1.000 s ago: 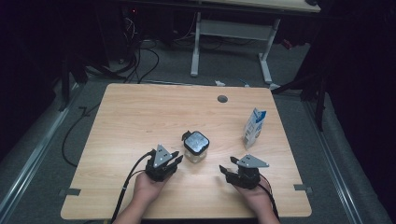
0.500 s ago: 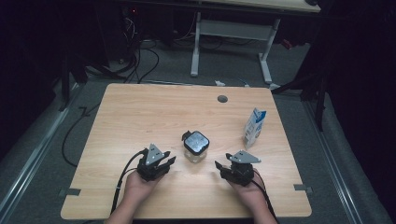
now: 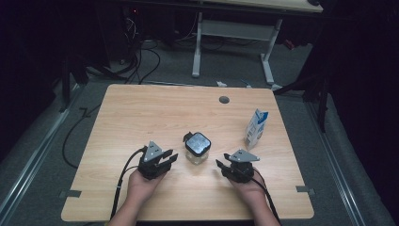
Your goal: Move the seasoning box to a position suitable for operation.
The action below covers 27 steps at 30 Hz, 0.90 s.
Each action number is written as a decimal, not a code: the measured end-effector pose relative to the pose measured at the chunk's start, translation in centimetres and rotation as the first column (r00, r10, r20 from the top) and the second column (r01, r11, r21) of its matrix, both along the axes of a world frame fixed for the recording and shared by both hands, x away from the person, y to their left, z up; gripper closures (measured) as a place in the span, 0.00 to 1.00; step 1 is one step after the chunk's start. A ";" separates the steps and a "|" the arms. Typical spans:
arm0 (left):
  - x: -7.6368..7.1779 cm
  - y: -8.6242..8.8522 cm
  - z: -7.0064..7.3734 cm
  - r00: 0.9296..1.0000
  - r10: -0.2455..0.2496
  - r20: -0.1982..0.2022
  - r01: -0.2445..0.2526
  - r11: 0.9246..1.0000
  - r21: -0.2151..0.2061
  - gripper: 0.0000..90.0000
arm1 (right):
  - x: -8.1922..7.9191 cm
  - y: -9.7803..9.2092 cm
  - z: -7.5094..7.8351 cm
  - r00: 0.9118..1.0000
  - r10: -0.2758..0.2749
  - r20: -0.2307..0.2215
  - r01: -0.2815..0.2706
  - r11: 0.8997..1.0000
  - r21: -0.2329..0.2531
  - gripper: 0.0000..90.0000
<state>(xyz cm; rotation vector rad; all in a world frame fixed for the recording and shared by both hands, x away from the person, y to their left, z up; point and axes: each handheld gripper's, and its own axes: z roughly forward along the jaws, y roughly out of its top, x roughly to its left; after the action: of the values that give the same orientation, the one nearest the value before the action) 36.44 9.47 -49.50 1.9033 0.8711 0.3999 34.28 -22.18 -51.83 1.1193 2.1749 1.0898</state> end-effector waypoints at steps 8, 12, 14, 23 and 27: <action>1.2 -0.3 2.0 0.999 0.037 0.026 -0.036 0.999 -0.017 0.81 | -0.5 0.2 0.2 0.999 0.049 0.004 -0.050 0.998 0.023 0.71; 2.1 -0.8 2.6 0.999 0.043 0.034 -0.043 0.999 0.010 0.81 | -0.6 0.1 0.5 0.999 0.046 0.010 -0.047 0.998 0.050 0.71; 2.4 -1.2 2.8 0.999 0.038 0.033 -0.038 0.999 -0.003 0.80 | -0.5 -0.1 0.6 0.999 0.043 0.010 -0.043 0.997 0.060 0.70; 3.8 -2.6 3.7 0.999 0.027 0.037 -0.025 0.999 -0.038 0.86 | -0.6 -0.3 0.8 0.999 0.033 0.016 -0.034 0.996 0.077 0.72; 4.6 -3.6 3.7 0.999 0.008 0.047 -0.008 1.000 -0.003 0.87 | -0.6 -0.3 0.7 0.999 0.037 0.015 -0.038 0.996 0.075 0.75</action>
<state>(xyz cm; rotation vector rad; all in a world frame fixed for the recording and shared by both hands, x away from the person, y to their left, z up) 41.03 5.92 -45.78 1.8810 0.8476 0.4464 33.73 -22.43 -51.16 1.1043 2.1692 1.2014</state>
